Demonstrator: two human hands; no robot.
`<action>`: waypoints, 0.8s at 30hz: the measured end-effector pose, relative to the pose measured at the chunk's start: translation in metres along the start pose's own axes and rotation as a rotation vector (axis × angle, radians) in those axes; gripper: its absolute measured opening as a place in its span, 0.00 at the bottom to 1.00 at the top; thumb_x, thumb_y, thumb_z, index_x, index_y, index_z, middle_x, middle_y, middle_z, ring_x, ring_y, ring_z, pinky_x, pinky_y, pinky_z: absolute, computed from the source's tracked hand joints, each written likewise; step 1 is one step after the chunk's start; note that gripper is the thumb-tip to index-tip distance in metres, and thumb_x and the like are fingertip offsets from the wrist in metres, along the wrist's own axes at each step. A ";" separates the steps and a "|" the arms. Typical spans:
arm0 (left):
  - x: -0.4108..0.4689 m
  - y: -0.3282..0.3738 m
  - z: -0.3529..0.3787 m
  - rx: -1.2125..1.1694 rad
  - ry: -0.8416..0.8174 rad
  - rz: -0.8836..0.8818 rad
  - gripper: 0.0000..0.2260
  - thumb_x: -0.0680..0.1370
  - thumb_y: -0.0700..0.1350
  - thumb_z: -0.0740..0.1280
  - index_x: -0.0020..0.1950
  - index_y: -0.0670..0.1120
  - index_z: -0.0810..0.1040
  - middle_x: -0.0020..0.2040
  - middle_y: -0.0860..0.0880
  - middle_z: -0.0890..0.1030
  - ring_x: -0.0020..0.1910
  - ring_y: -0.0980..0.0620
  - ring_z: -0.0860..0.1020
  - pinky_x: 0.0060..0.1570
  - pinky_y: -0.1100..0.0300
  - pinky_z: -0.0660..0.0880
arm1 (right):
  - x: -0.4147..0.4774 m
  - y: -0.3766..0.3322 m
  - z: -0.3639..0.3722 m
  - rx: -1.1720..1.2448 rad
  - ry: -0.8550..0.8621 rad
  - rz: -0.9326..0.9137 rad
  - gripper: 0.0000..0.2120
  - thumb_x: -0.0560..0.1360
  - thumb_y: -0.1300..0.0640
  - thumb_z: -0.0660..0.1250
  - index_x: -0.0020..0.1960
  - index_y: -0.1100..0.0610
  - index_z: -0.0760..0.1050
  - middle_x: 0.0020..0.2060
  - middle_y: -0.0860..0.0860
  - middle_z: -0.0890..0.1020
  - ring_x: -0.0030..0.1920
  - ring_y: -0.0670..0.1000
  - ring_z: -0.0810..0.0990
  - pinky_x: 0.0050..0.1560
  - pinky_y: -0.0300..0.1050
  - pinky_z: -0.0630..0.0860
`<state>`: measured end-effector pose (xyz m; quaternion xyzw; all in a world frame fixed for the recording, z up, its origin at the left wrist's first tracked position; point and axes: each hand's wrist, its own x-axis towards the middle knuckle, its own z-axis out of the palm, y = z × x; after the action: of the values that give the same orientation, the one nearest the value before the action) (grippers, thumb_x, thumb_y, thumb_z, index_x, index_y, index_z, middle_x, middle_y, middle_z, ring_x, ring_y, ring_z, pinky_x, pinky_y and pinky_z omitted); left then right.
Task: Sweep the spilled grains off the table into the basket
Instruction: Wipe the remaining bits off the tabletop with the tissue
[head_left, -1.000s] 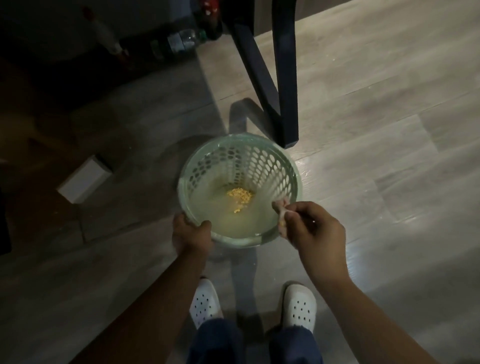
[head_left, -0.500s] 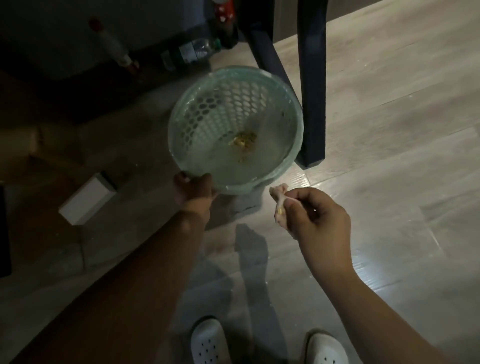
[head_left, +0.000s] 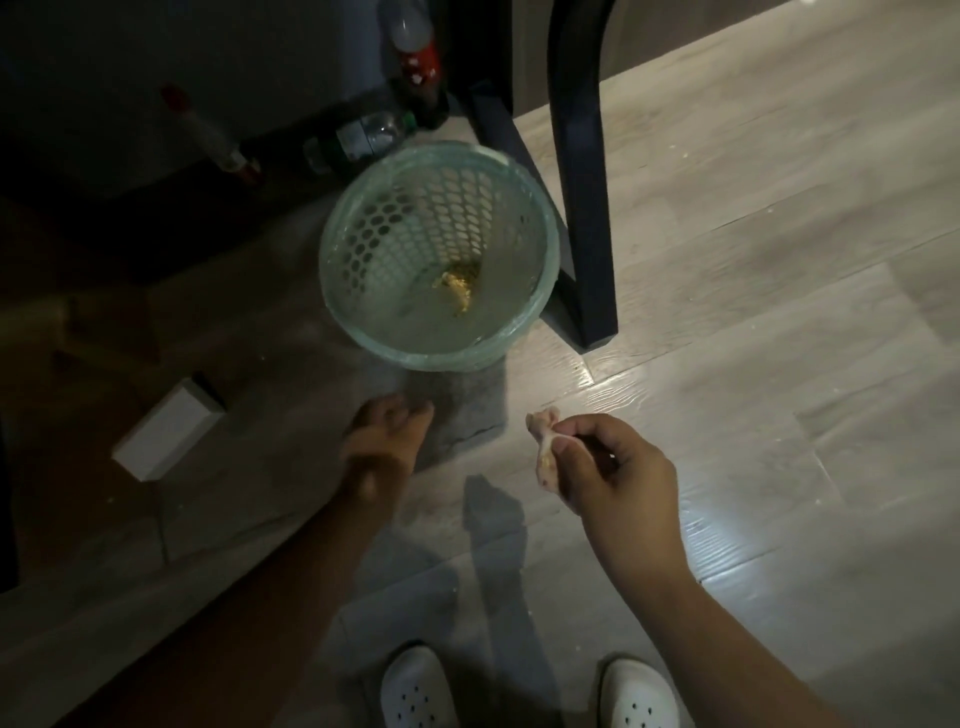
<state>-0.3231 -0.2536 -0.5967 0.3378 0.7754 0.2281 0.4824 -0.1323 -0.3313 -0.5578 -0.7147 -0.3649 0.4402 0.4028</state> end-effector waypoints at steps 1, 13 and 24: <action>-0.019 0.000 -0.003 0.058 -0.074 0.055 0.09 0.76 0.41 0.68 0.55 0.39 0.75 0.51 0.46 0.79 0.49 0.49 0.77 0.53 0.61 0.73 | -0.005 -0.005 -0.007 -0.016 0.001 -0.003 0.07 0.76 0.62 0.68 0.45 0.51 0.80 0.39 0.45 0.84 0.40 0.46 0.82 0.40 0.41 0.79; -0.198 0.095 -0.057 0.383 -0.362 0.410 0.11 0.73 0.42 0.71 0.53 0.52 0.77 0.51 0.53 0.81 0.51 0.54 0.79 0.55 0.55 0.76 | -0.120 -0.129 -0.124 -0.005 0.109 0.025 0.09 0.76 0.63 0.66 0.42 0.52 0.80 0.39 0.49 0.84 0.43 0.48 0.84 0.45 0.54 0.82; -0.388 0.287 -0.128 0.374 -0.328 0.736 0.10 0.73 0.46 0.72 0.48 0.60 0.75 0.50 0.56 0.81 0.51 0.57 0.79 0.55 0.54 0.77 | -0.227 -0.344 -0.244 0.122 0.211 -0.212 0.07 0.76 0.64 0.67 0.41 0.55 0.80 0.40 0.49 0.85 0.45 0.43 0.84 0.38 0.37 0.78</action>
<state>-0.2324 -0.3538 -0.1162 0.7044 0.5446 0.1839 0.4165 -0.0429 -0.4517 -0.1029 -0.6885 -0.3668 0.3391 0.5258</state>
